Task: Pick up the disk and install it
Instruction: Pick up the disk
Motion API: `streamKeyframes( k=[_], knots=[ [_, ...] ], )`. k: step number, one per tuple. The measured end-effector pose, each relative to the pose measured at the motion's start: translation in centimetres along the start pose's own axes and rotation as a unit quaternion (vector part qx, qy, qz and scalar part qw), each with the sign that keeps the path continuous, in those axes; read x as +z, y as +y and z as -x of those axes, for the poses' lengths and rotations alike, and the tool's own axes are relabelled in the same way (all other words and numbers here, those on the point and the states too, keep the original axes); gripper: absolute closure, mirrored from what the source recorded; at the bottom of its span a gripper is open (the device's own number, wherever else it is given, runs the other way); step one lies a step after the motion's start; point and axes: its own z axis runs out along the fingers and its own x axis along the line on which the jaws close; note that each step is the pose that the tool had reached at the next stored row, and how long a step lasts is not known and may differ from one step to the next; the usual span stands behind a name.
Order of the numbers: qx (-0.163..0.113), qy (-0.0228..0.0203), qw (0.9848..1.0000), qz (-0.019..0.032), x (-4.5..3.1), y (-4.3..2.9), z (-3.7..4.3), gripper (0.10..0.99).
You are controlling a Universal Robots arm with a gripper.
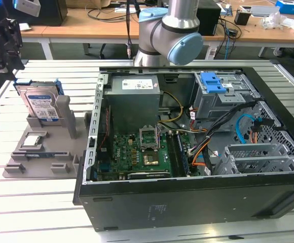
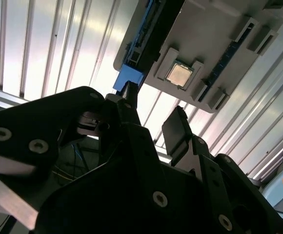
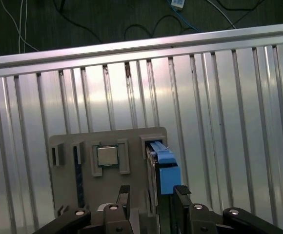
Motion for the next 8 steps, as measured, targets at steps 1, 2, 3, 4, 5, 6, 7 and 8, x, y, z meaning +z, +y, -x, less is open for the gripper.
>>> streamKeyframes(
  k=[1,2,3,4,5,6,7,8],
  knots=[
    [0.000,0.0000,1.0000,-0.0001,0.14,-0.01,0.02,0.604],
    [0.000,0.0001,1.0000,0.0000,0.31,-0.02,0.07,0.604],
    [0.000,0.0001,1.0000,0.0000,0.41,-0.03,0.12,0.604],
    [0.000,0.0002,1.0000,0.0000,0.47,-0.06,0.18,0.604],
    [0.000,0.0002,1.0000,0.0000,0.49,-0.10,0.25,0.604],
    [0.000,0.0003,1.0000,-0.0001,0.51,-0.15,0.42,0.604],
    [-0.001,0.0003,1.0000,-0.0001,0.51,-0.18,0.60,0.604],
    [-0.001,0.0003,1.0000,-0.0001,0.52,-0.22,0.93,0.604]
  ],
)
